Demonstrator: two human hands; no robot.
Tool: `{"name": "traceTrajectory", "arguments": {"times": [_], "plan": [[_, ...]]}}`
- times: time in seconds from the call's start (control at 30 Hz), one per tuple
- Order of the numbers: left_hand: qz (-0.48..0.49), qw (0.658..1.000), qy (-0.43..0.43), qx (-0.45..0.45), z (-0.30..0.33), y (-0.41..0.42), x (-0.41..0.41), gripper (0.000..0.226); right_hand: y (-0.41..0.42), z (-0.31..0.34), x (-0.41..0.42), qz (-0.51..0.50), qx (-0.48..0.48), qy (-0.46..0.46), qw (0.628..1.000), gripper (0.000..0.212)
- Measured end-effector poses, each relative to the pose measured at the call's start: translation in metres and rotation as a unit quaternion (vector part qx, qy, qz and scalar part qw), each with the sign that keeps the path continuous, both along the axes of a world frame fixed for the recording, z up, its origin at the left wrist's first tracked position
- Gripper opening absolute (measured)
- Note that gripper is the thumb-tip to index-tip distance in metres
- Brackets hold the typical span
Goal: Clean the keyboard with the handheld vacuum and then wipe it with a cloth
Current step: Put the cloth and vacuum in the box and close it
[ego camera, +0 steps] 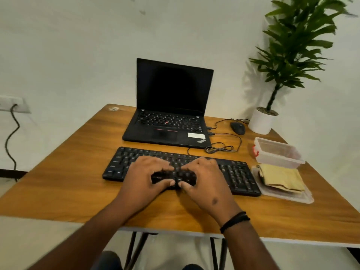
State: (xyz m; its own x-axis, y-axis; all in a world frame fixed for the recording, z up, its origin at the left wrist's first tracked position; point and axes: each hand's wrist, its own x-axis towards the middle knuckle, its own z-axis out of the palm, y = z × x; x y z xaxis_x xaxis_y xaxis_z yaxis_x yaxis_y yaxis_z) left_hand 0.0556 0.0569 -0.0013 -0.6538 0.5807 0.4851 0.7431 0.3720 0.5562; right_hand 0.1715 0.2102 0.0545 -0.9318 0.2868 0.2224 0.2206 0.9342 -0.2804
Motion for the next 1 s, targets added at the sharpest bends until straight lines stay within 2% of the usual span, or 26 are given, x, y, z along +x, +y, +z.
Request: {"name": "traceTrajectory", "arguments": {"times": [0.07,0.13,0.23,0.57,0.9,1.0], "plan": [[-0.002,0.999,0.001,-0.041,-0.004,-0.018,-0.005,0.042,-0.012,-0.002,-0.004,-0.021,0.045,-0.042,0.998,0.043],[-0.006,0.998,0.001,-0.064,-0.008,-0.031,-0.008,0.036,-0.021,-0.005,-0.007,-0.046,0.060,-0.073,0.994,0.037],[-0.007,0.998,0.018,-0.056,-0.012,-0.038,-0.011,0.030,-0.028,-0.010,-0.009,-0.075,0.060,-0.092,0.991,0.033],[0.018,0.999,-0.039,-0.008,-0.012,-0.038,-0.033,0.028,-0.028,-0.021,-0.038,-0.083,0.066,-0.060,0.992,0.022],[0.034,0.997,-0.056,-0.027,-0.007,-0.025,-0.055,0.027,-0.020,-0.024,-0.062,-0.082,0.059,-0.038,0.994,0.019],[0.053,0.997,-0.032,-0.044,-0.007,-0.021,-0.051,0.027,-0.017,-0.024,-0.058,-0.068,0.051,-0.022,0.996,0.020]]}}
